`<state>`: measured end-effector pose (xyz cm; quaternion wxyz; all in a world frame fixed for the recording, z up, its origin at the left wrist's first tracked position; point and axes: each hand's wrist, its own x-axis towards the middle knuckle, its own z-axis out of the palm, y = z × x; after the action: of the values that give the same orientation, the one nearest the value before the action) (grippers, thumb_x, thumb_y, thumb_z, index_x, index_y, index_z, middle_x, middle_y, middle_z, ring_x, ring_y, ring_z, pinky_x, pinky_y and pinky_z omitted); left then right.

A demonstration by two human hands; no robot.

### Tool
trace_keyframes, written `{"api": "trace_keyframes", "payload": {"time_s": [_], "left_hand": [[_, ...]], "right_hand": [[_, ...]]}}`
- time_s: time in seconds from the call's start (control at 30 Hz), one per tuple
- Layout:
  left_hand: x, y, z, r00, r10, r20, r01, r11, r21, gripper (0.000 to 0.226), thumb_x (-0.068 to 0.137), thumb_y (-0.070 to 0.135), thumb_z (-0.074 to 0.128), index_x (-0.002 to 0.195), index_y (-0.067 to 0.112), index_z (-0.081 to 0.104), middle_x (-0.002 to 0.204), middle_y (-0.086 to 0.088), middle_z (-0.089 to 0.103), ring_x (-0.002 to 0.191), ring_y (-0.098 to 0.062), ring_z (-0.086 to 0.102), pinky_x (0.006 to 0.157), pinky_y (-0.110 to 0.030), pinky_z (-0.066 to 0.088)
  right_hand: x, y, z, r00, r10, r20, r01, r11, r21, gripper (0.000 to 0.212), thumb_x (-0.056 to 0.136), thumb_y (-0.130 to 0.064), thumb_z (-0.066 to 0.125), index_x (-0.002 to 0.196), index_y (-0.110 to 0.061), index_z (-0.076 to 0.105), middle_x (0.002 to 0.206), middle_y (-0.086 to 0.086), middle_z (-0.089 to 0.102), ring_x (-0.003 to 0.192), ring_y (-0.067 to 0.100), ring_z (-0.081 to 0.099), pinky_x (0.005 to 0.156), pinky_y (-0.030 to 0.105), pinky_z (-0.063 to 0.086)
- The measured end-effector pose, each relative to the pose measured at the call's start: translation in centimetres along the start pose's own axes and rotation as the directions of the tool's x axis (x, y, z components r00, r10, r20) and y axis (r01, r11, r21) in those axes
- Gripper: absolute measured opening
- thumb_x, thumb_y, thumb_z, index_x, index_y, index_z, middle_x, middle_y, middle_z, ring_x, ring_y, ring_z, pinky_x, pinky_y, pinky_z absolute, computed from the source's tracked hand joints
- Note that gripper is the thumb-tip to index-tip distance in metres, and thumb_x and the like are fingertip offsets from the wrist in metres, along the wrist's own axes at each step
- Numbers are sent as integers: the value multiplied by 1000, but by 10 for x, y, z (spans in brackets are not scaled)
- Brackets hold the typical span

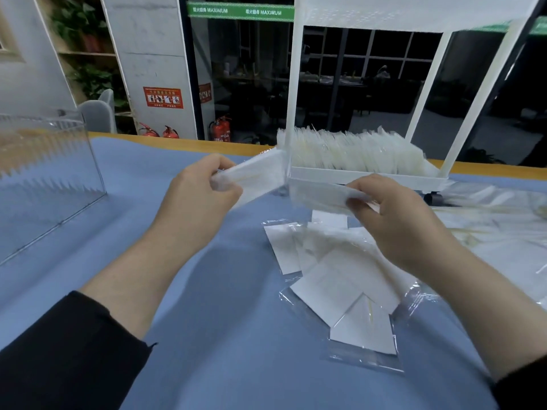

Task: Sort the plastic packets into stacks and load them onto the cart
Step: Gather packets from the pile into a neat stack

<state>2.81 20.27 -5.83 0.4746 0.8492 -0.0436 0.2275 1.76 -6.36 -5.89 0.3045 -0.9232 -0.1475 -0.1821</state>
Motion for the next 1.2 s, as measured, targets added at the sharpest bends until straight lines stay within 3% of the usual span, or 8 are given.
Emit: {"api": "trace_keyframes", "payload": {"time_s": [0.17,0.27,0.43,0.63,0.8,0.9,1.03,1.2], "left_hand": [[-9,6,6,978,-17,209,49,987,-150,16,97,14,61,94,29,67,71,11,64,60,-9,51,59,-26,45],[-19,7,21,915,-32,403,112,978,-175,14,99,25,53,99,29,66,94,-9,66,71,-15,54,76,-52,53],[-30,12,41,827,-21,561,45,999,-30,19,96,53,56,111,41,57,101,13,67,79,-6,60,74,-21,49],[-26,10,38,911,45,411,-75,996,57,14,94,19,67,93,32,61,75,8,64,58,-9,52,52,-21,41],[-18,9,22,957,80,279,-82,997,-3,16,95,16,64,90,31,62,83,1,65,63,-18,52,50,-19,38],[-17,8,22,958,89,272,-92,996,-3,17,95,14,65,91,30,63,86,0,67,74,-22,54,52,-19,38],[-17,6,23,956,89,278,-93,996,2,18,94,15,66,90,32,63,86,2,67,78,-21,56,58,-23,42],[-14,4,22,966,102,236,-108,994,12,19,93,13,67,90,31,63,82,5,65,66,-11,51,54,-19,40]], "right_hand": [[-4,2,-1,999,-1,40,-2,998,71,12,89,-30,72,86,-32,61,92,-14,62,78,3,53,71,20,39],[-1,-1,11,990,117,-73,-103,980,173,25,88,-31,75,98,-31,52,103,-20,54,89,-2,48,74,7,34],[-3,2,27,978,159,133,-188,949,254,58,87,-30,77,134,-41,44,110,-11,62,102,9,62,94,33,49],[-3,2,-16,971,150,187,-149,989,-19,59,84,-58,66,137,-42,45,112,-22,59,101,1,60,84,30,49],[-15,4,-50,751,429,502,-129,841,-525,69,66,-78,69,126,-49,50,101,-26,60,89,-1,59,88,33,49],[-19,4,-41,751,390,532,-75,852,-518,78,67,-74,73,134,-54,39,97,-27,57,91,1,58,90,39,50],[-20,-3,-35,768,328,551,-39,882,-470,69,80,-56,73,138,-53,35,85,-22,51,74,-2,52,66,27,41],[-11,6,-49,905,213,368,-82,937,-341,17,94,-47,62,97,-31,63,82,-10,61,77,17,60,74,38,49]]}}
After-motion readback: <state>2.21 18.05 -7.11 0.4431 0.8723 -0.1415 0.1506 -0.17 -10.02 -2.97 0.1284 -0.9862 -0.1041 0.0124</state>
